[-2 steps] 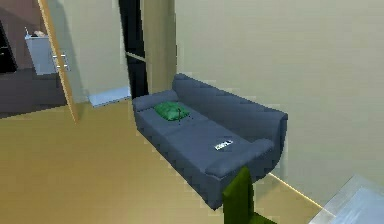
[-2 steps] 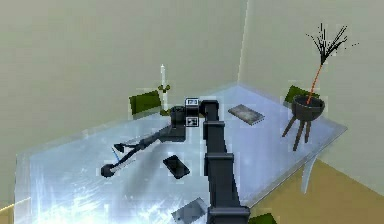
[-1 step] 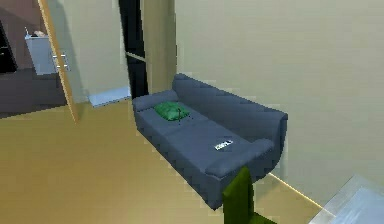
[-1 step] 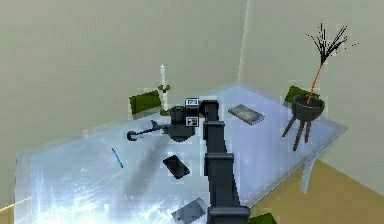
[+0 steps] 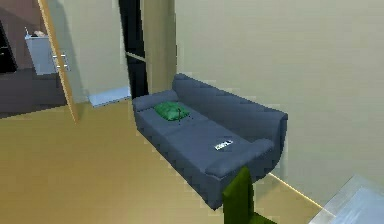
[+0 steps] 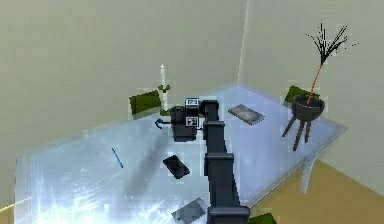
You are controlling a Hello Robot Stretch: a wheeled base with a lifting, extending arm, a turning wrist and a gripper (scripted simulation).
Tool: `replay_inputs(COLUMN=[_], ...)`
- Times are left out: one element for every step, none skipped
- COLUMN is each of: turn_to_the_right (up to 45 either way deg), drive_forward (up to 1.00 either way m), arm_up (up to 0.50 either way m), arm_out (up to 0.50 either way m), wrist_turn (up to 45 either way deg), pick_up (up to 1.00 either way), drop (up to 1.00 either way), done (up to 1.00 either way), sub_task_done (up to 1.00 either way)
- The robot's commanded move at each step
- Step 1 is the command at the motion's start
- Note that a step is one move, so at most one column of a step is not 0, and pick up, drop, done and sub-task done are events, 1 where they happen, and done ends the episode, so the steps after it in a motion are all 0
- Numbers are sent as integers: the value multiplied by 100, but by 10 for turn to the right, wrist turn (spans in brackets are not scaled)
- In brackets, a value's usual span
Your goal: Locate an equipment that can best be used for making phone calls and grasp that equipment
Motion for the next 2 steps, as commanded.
replay_inputs(turn_to_the_right=[0,0], drive_forward=[0,0], arm_up=[-30,0], arm_out=[0,0], wrist_turn=[0,0], pick_up=[0,100], drop=[0,0], done=[0,0], sub_task_done=[0,0])
